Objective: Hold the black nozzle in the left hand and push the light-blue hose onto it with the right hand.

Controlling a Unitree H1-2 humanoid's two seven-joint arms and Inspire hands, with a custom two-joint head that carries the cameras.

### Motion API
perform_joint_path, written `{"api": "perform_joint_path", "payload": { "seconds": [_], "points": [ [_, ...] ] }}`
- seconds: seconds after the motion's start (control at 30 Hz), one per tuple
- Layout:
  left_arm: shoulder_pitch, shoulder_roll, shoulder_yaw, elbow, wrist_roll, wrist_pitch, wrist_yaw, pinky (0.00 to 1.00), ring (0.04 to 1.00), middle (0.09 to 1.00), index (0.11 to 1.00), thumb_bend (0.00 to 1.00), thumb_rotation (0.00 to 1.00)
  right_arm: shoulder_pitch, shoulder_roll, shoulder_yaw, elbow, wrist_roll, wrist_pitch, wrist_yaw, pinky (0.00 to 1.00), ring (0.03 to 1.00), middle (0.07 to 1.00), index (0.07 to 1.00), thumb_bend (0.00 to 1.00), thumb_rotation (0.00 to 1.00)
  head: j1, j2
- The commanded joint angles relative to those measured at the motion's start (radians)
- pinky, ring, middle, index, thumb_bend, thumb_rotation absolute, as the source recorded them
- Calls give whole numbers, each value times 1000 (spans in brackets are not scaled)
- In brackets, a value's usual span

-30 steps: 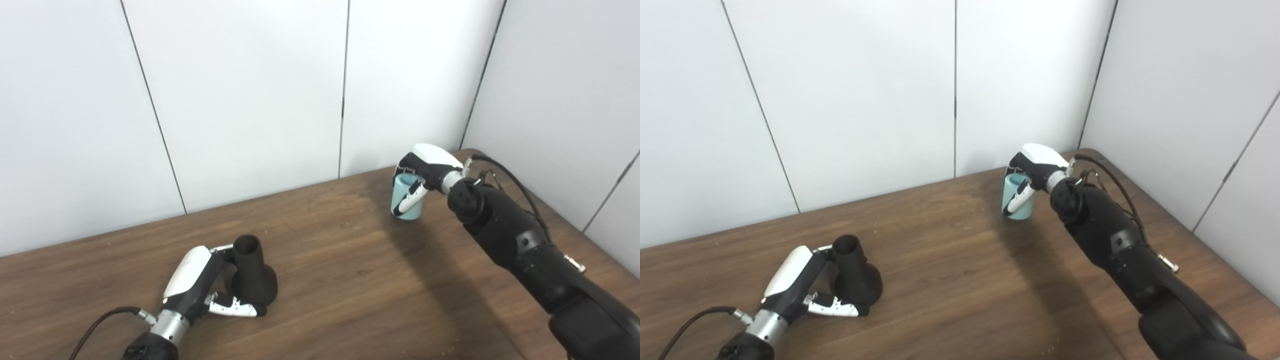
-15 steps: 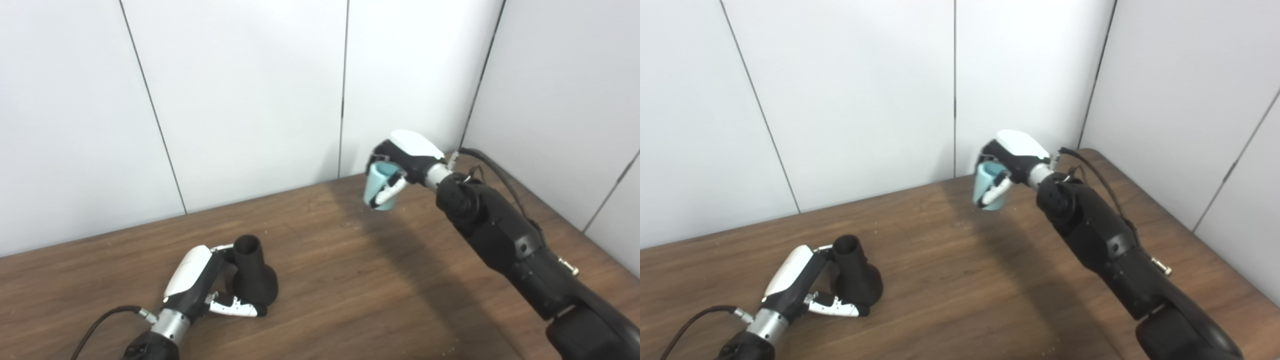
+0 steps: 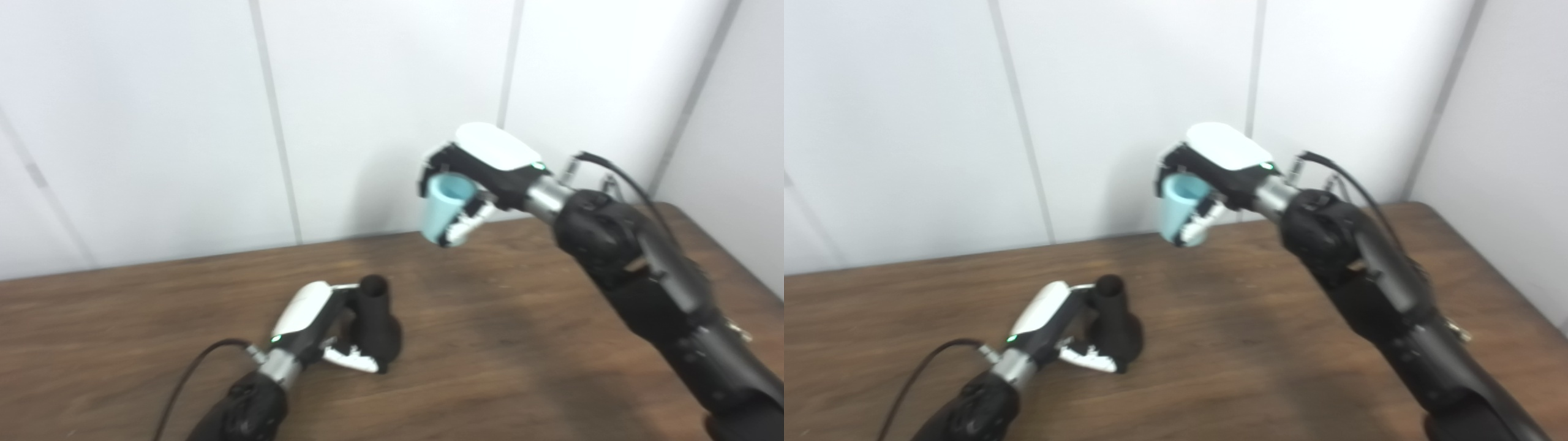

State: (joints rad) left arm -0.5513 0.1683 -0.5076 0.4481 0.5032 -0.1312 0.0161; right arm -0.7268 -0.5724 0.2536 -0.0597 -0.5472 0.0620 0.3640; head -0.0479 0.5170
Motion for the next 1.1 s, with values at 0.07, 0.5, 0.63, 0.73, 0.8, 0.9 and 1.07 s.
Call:
{"api": "perform_joint_path", "payload": {
  "seconds": [0.07, 0.5, 0.63, 0.73, 0.8, 0.9, 1.07],
  "points": [
    [48, -21, -60, 46, 52, 95, -115, 858, 568, 469, 498, 526, 0, -74, 21, -27, -35, 48, -39, 8, 486, 463, 485, 471, 509, 0, 50, 3],
    [38, -47, -75, 30, 66, 164, -123, 847, 558, 478, 490, 526, 0, -81, 66, -14, -80, 41, -42, 65, 342, 437, 509, 501, 499, 0, 94, 21],
    [36, -43, -78, 30, 69, 164, -125, 847, 557, 474, 493, 526, 0, -82, 72, 1, -86, 21, -44, 77, 346, 418, 501, 495, 500, 0, 83, 27],
    [34, -40, -80, 31, 72, 162, -125, 851, 557, 473, 493, 526, 0, -85, 77, 11, -89, 6, -43, 89, 354, 412, 495, 493, 501, 0, 76, 29],
    [34, -38, -82, 28, 74, 160, -125, 851, 557, 473, 493, 526, 0, -87, 82, 17, -86, -2, -44, 97, 409, 412, 494, 487, 503, 0, 73, 30],
    [35, -37, -85, 19, 74, 165, -127, 851, 557, 474, 493, 526, 0, -83, 88, 21, -69, 0, -55, 99, 398, 411, 498, 489, 502, 0, 74, 33],
    [35, -37, -87, 18, 75, 166, -125, 852, 557, 477, 491, 526, 0, -71, 107, 23, -63, 0, -28, 114, 340, 436, 514, 501, 499, 0, 76, 38]
  ]
}}
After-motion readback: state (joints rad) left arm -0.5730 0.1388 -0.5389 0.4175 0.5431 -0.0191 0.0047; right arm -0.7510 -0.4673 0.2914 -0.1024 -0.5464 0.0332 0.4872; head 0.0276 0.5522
